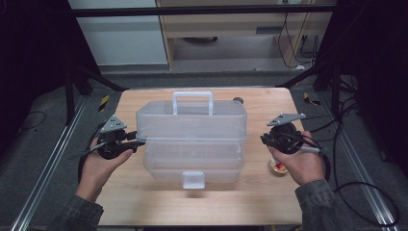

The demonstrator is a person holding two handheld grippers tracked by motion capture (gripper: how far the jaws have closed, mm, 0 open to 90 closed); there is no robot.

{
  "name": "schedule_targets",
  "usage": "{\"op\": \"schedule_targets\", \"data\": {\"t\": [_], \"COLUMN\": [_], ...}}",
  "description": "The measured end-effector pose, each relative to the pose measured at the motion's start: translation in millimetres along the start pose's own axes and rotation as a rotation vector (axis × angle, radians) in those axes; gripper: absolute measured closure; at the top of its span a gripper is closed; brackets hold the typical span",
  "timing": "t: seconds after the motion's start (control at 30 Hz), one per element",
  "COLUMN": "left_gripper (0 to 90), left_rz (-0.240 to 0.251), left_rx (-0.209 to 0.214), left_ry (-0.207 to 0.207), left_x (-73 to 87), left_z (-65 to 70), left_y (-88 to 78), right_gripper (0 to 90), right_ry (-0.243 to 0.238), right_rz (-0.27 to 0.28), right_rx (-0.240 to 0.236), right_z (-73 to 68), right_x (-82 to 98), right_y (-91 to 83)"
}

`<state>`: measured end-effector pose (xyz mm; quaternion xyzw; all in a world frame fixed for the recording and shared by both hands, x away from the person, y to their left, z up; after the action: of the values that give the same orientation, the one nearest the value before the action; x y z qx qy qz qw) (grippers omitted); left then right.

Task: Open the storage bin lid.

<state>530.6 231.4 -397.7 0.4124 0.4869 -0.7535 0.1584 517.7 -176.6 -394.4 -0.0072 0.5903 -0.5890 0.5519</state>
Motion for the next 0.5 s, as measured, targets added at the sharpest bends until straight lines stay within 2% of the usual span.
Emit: {"op": "schedule_targets", "data": {"t": [0.17,0.5], "left_gripper": [60.2,60.2], "left_rz": [-0.005,-0.008], "left_rx": [-0.004,-0.003], "left_ry": [0.005,0.008], "left_x": [-1.1,-2.5], "left_z": [-0.2,-0.5], "left_y": [-0.2,-0.7], "right_gripper": [82.2,82.0], "right_ry": [0.008,0.099], "right_rz": [0.01,0.031], "right_rx": [-0.001,-0.021], "right_z": [-6.6,-26.9], "right_x": [2.2,11.9], "right_y": [3.0,13.1]}}
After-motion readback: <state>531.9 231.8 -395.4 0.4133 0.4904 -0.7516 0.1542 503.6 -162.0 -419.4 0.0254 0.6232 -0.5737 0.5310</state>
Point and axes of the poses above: each handheld gripper's, and its own axes: y roughly forward along the jaws, x roughly out of its underside, z roughly to its right, the point moved 8 cm from there along y, roughly forward along the jaws, and after that the axes turned 15 degrees about -y, right-handed, at the moved point
